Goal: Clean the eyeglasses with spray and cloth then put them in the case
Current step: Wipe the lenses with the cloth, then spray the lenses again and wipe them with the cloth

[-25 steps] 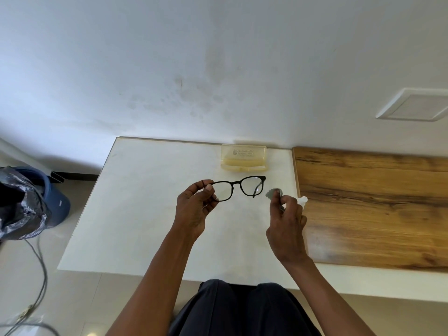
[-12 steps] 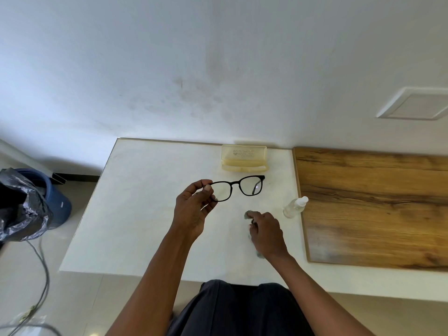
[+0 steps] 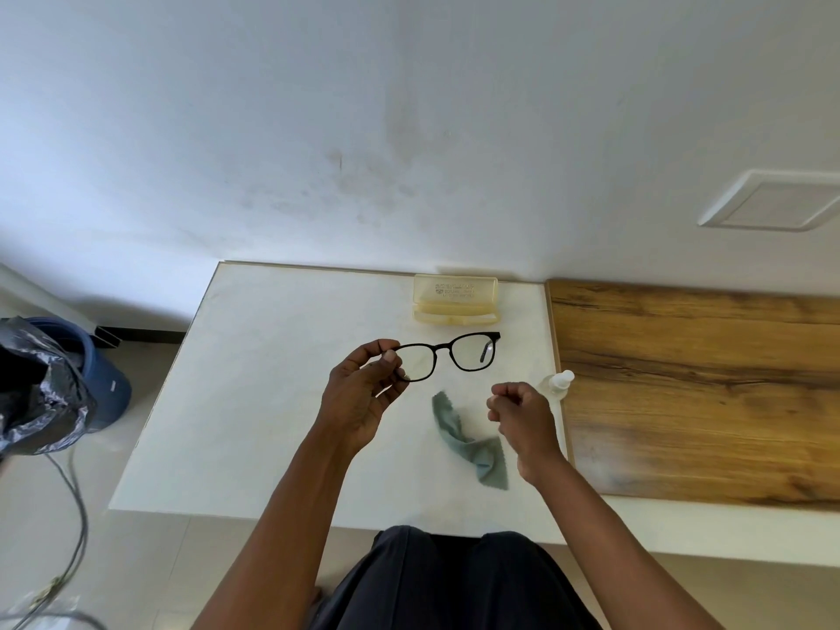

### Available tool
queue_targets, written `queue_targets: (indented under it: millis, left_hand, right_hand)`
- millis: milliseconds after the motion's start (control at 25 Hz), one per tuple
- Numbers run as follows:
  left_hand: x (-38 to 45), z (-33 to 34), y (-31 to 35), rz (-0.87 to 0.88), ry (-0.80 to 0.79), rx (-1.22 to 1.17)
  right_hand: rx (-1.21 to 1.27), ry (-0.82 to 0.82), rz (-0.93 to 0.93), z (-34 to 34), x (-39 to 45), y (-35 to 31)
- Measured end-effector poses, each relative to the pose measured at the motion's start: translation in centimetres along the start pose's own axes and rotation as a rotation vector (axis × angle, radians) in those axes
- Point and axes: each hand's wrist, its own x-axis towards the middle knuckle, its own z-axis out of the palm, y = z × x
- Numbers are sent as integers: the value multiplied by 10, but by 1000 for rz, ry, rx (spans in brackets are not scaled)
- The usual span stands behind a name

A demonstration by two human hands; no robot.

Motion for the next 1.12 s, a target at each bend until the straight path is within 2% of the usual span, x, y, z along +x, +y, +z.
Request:
queue_targets:
  millis: [120, 200, 280, 360, 560, 720, 920, 1120]
  left_hand:
    - [-3, -5, 3, -40, -61, -1]
    - [-4, -10, 4, -61, -89, 21]
    - [-4, -14, 2, -79, -110, 41]
    - [-5, -19, 0, -104, -127, 40]
    - [-8, -27, -6, -140, -172, 12]
    - [-6, -29, -10, -156, -142, -31]
    - [-3, -17, -18, -171, -55, 57]
    - [-10, 5, -21, -116, 20, 312]
  right_hand:
    - [543, -57, 226, -6, 2, -17]
    - [803, -106, 368, -12, 3, -27]
    - [984, -161, 469, -18, 6, -34]
    - [1066, -191, 513, -22, 8, -40]
    - [1117, -204, 549, -26, 10, -44]
    - [1143, -254, 489, -32, 2, -54]
    - [1022, -312, 267, -33, -15, -74]
    - [708, -310, 11, -21, -28, -82]
